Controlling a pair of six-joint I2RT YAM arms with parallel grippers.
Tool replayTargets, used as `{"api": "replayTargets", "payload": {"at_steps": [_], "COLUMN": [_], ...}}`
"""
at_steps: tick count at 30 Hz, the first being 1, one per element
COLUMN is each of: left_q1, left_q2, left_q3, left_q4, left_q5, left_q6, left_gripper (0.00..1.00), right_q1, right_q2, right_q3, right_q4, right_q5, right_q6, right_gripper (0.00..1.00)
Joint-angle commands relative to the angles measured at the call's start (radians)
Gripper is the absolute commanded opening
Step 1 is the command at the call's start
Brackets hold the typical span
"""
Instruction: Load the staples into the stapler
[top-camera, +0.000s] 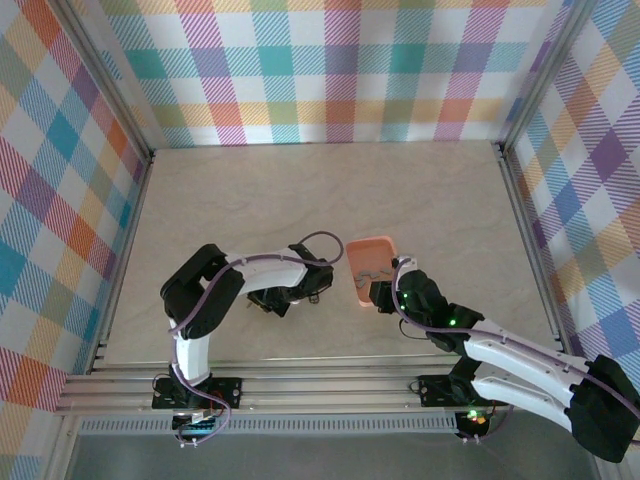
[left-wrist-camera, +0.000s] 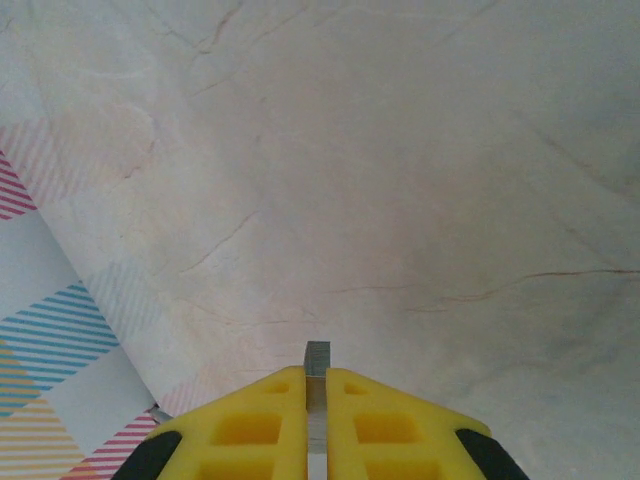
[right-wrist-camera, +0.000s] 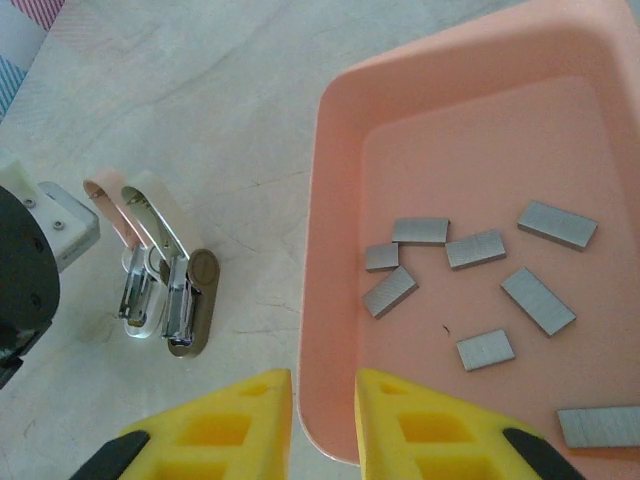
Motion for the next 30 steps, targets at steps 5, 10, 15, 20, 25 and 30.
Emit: {"api": "replayTargets", "payload": {"at_steps": [5,10,15,20,25,30], "left_q1": [-0.056,-0.084,-0.107,-0.117,-0.120,-0.105], "left_q2": [0.053,0.053,0.054,0.037,-0.011,-0.130], "left_q3": [-0.007,-0.025,-0.038,-0.049,-0.047,-0.059], "left_q4": [0.042,0.082,0.115,0.153,0.147,0.127], "left_q5": [0.019,0.064,0.105,0.147,0.163,0.211], "left_q6": [-0.048,-0.067,-0.077,-0.085,-0.081,-0.049], "left_gripper": [0.11,0.11,0.14,0.18,0.27,0.35], "right_q1": [-0.006,-0.005,-0.005,-0.005,-0.005,-0.005], "right_q2": [-0.040,-0.061,-0.071,-0.074,-0.077,-0.079], "right_q3": [-0.015,-0.028,-0.031,-0.033,-0.039,-0.040], "right_q4": [-0.016,-0.018,-0.017,-0.016,-0.012,-0.007], "right_q5": [0.013,0.011,0.011,0.009,0.007,0.000], "right_q6": [0.013,0.021,0.020,0.023,0.025,0.025], "right_gripper": [0.24,0.25,0.25,0.25,0.25,0.25]}}
